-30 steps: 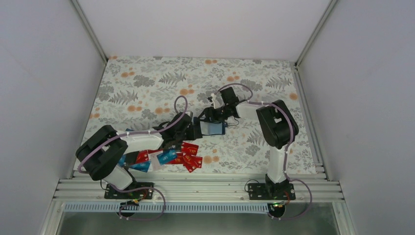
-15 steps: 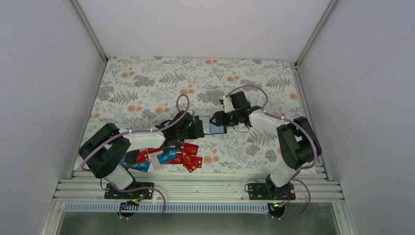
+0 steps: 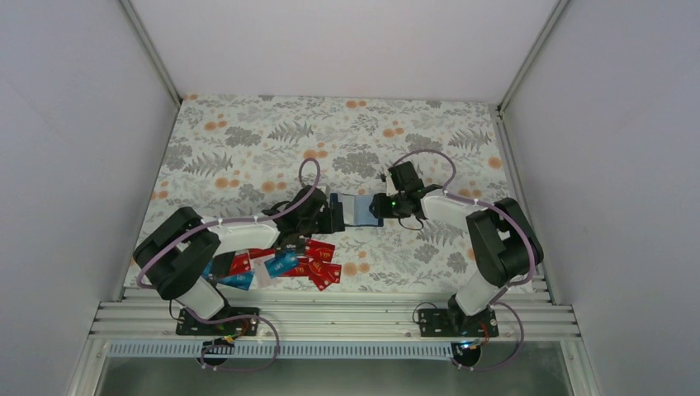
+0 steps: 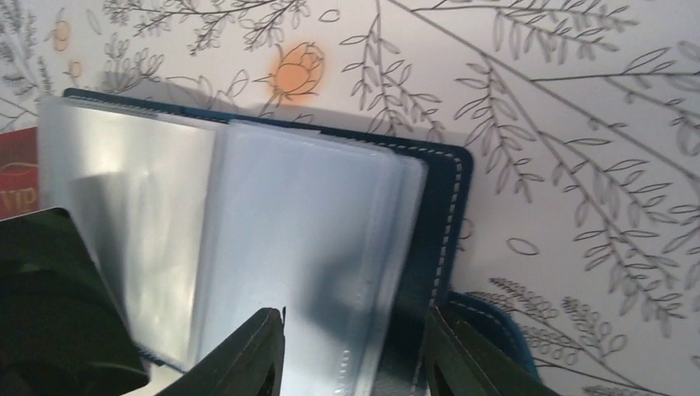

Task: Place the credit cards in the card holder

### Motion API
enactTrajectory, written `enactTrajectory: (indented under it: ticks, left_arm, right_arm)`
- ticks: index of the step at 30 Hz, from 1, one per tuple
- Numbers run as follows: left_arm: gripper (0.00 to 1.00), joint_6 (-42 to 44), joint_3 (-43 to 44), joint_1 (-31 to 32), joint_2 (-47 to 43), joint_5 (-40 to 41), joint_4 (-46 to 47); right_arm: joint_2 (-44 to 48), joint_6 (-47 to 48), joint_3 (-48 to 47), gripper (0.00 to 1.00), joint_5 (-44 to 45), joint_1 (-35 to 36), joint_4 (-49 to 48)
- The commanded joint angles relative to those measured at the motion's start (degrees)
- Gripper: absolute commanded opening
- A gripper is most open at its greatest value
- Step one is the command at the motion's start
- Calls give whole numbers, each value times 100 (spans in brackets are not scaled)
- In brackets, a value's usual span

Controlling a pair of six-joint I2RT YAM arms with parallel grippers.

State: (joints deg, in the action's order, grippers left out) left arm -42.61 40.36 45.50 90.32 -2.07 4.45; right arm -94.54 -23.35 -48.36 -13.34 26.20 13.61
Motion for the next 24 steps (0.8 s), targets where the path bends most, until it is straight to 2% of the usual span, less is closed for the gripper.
enactTrajectory:
  ticks: [1,4,7,12,24]
  left_arm:
    - [2,146,99,12,78,19,-224]
    - [2,180,165,13,111,9,-242]
    - [2,235,272,12,174,-23,-278]
    - [2,343,472,10,305,-51,-377]
    - [2,603,1047,-82,663,-417,-392]
  right_arm:
    - [40,-80,15,43,543,-35,90]
    - [-14,-149,40,28,763,-36,106]
    - [-29,-151,73,19,859,-36,96]
    - [-274,-80,141,15,806,-38,2]
    - [-503,59,125,14,646,-36,-77]
